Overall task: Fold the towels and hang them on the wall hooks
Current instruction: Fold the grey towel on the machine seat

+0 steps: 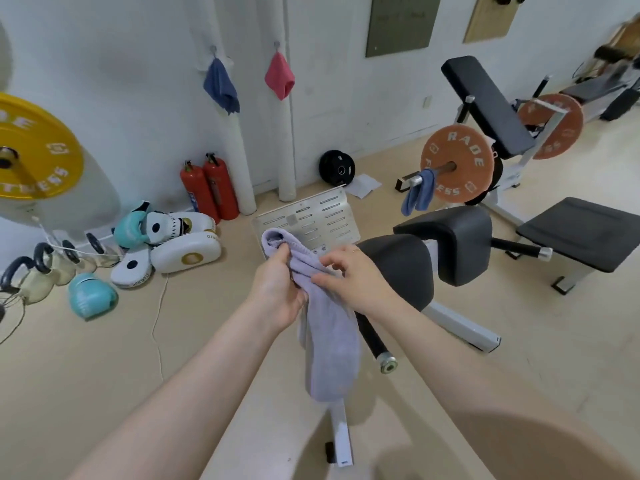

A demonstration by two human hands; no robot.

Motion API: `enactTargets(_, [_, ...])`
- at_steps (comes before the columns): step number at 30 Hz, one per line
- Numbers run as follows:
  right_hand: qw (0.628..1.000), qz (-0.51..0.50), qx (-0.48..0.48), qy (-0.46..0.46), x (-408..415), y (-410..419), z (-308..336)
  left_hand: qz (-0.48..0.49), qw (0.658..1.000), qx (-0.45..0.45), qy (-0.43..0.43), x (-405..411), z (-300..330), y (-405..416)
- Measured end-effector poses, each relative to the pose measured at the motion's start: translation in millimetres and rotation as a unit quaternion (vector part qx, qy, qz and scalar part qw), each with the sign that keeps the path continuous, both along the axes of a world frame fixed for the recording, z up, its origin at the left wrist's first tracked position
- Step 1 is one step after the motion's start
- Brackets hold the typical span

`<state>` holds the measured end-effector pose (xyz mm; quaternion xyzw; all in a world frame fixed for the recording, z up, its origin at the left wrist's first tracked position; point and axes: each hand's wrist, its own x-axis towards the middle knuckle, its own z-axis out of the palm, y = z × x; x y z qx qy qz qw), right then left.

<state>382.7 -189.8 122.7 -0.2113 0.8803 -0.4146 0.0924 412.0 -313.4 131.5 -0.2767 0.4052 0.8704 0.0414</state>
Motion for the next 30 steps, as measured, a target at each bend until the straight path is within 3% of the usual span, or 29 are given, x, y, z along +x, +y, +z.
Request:
enactTargets(3, [0.998,0.005,-0.034,0.047,-22,26,10,0.065,0.997,-0.046,0.001,-12,19,30])
enactTargets(5, [0.997,0.025,-0.053,0.055,-33,46,18,0.057,0.981,-0.185,-0.024,-18,24,50])
enactTargets(6, [0.997,0.031,-0.057,0.046,-38,57,21,0.038,0.953,-0.297,-0.047,-22,22,57])
enactTargets(8, [0.996,0.055,-0.07,-0.003,-48,81,26,0.015,0.859,-0.506,-0.078,-25,19,63])
enactTargets(9, [0.992,0.079,-0.09,-0.044,-54,94,30,0.013,0.825,-0.564,-0.045,-27,21,72])
enactTargets(10, [0.984,0.102,-0.114,-0.086,-59,104,33,0.0,0.816,-0.578,0.017,-30,24,78])
enactTargets(12, [0.972,0.141,-0.143,-0.123,-67,126,38,-0.069,0.839,-0.524,0.127,-33,36,103])
enactTargets(14, [0.961,0.174,-0.169,-0.136,-71,149,43,-0.125,0.83,-0.517,0.166,-35,48,132])
enactTargets(17, [0.932,0.208,-0.231,-0.189,-75,184,46,-0.15,0.83,-0.509,0.169,-39,50,162])
enactTargets(23, [0.882,0.244,-0.258,-0.31,-92,256,53,-0.238,0.903,-0.343,0.104,-46,43,217])
enactTargets(27, [0.925,0.182,-0.223,-0.249,-104,289,43,-0.21,0.915,-0.319,0.132,-59,29,231])
enactTargets(30, [0.957,0.06,-0.231,-0.164,-122,311,36,-0.258,0.897,-0.335,0.128,-67,18,224])
